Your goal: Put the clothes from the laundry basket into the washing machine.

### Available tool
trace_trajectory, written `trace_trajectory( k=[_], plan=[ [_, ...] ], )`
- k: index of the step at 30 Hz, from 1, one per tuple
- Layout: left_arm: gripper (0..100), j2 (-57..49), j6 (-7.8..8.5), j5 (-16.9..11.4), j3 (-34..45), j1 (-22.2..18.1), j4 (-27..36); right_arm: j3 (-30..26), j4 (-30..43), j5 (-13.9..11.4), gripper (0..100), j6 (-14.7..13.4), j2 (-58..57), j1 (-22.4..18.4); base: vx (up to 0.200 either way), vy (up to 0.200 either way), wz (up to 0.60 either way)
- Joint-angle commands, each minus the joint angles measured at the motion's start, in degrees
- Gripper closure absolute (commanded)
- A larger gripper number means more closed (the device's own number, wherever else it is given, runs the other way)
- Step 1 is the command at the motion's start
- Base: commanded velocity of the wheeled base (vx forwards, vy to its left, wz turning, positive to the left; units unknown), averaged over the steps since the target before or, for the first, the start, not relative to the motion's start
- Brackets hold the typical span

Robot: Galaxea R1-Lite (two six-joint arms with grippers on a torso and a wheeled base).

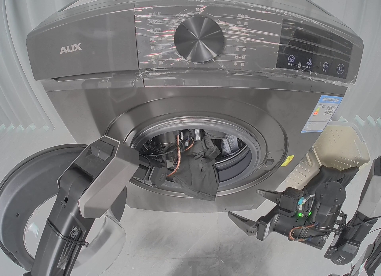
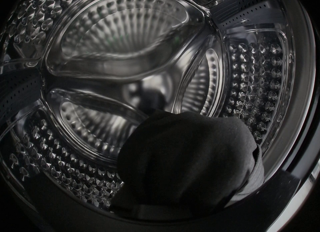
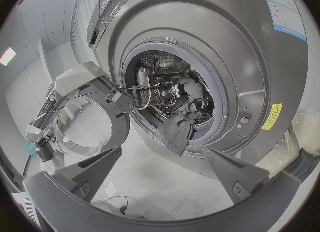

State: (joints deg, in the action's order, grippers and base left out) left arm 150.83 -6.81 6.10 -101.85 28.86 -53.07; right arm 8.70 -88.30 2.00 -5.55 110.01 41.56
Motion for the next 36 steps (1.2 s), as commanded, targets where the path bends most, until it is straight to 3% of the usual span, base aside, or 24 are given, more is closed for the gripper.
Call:
trace_trajectory(
  k=[1,5,6,13,23,27,36],
  plan=[
    [100,0.2,-0.04,0.1,-0.9,-0.1,-0.2,0.0,0.0,0.0,0,0.0,0.3,0.0,0.0,0.0,0.0],
    [100,0.4,-0.04,0.1,-0.4,-0.2,-0.5,0.0,0.0,-0.1,0,0.0,0.4,0.0,0.0,0.0,0.0],
    [0,0.4,-0.04,0.1,-0.3,-0.2,-0.5,0.0,0.0,-0.1,0,0.0,0.5,0.0,0.0,0.0,0.0],
    [0,-0.4,-1.36,0.1,1.6,0.1,-1.0,0.0,0.0,-0.1,0,0.0,0.5,0.0,0.0,0.0,0.0],
    [0,-11.7,-1.1,-1.3,25.9,3.3,-0.8,0.0,0.0,-0.2,0,0.0,0.5,0.1,0.0,0.0,0.0],
    [0,-12.4,-1.1,-2.8,31.7,5.1,-1.2,0.0,0.0,-0.2,0,0.0,0.5,0.1,0.0,0.0,0.0],
    [0,-8.3,-0.92,-3.0,31.4,5.3,-1.3,0.0,0.0,-0.4,0,0.0,0.5,0.2,0.0,0.0,0.0]
  ],
)
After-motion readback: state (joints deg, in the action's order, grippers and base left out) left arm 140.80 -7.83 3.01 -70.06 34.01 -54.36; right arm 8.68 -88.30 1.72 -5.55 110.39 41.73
